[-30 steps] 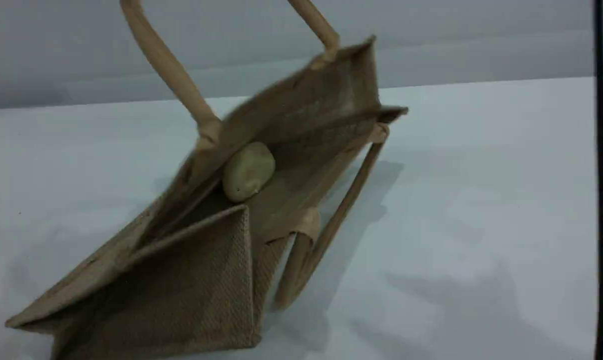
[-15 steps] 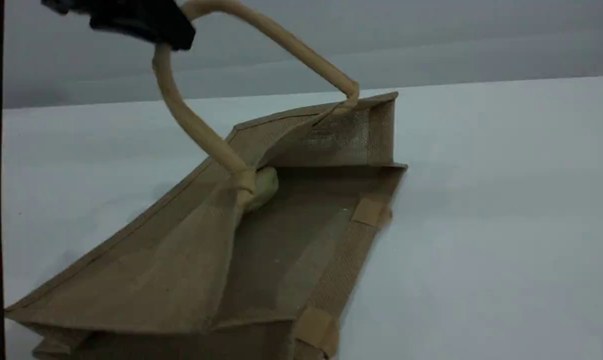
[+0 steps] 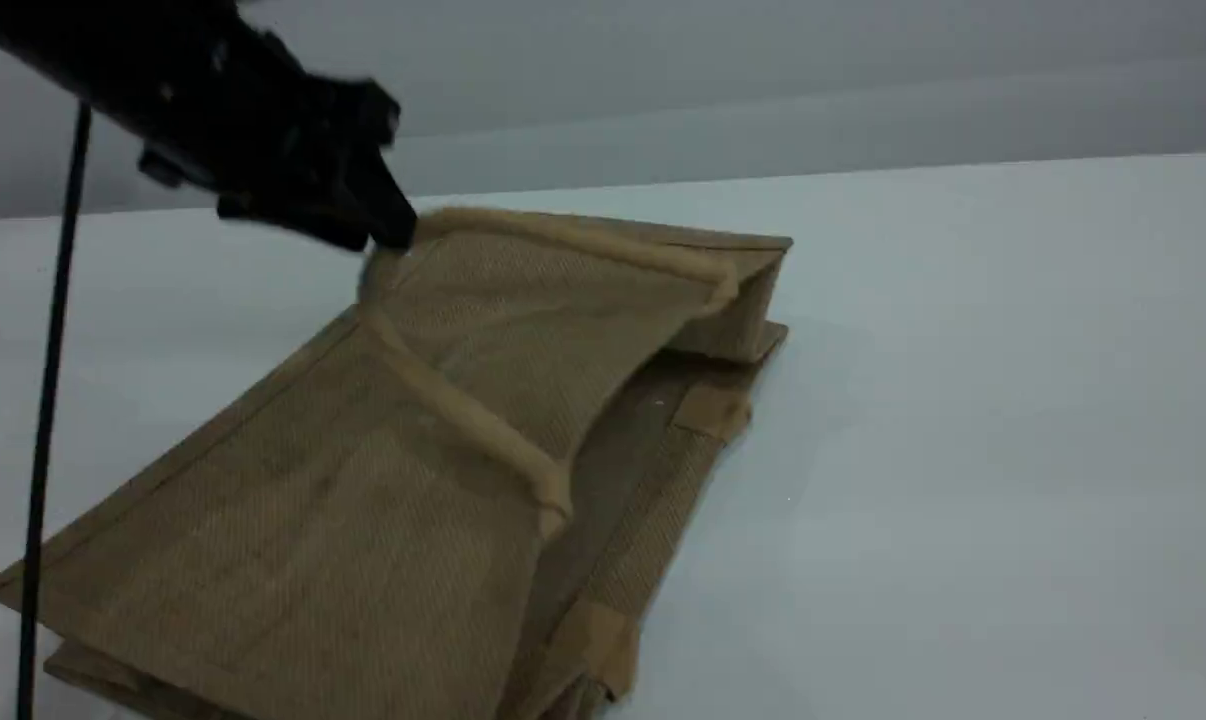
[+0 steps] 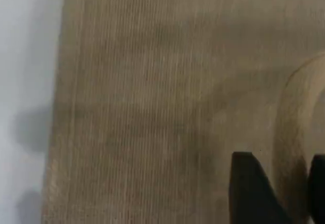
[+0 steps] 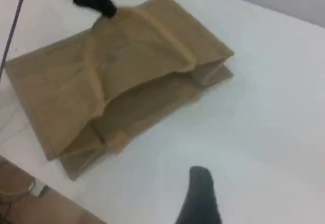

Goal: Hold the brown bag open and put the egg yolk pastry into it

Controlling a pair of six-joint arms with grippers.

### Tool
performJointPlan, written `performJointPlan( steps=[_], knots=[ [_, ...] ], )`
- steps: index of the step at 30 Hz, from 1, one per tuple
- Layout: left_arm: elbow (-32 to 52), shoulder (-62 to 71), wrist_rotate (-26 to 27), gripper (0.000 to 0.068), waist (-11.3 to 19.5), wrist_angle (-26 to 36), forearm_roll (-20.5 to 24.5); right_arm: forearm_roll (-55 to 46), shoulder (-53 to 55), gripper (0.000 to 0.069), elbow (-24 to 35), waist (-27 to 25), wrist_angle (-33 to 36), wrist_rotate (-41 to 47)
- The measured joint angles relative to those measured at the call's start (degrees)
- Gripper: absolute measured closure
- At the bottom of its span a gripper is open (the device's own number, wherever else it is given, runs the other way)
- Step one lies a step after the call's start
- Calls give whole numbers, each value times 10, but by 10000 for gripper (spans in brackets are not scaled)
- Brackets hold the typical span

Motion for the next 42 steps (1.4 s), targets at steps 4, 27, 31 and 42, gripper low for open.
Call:
performJointPlan(
  steps=[4,27,31,42],
  knots=[
    [0,9,3,367,0,14,-10,-3,-1,197,0,0,42,6],
    [0,-133,184,276,0,165,-139,-48,-71,213,88,0,69,17],
    [0,-193,160,276,0,185,-108,-32,-132,213,150,0,17,21],
    [14,-362,-26,276,0,272,65,-36,-268,213,249,0,-23,26]
  ],
)
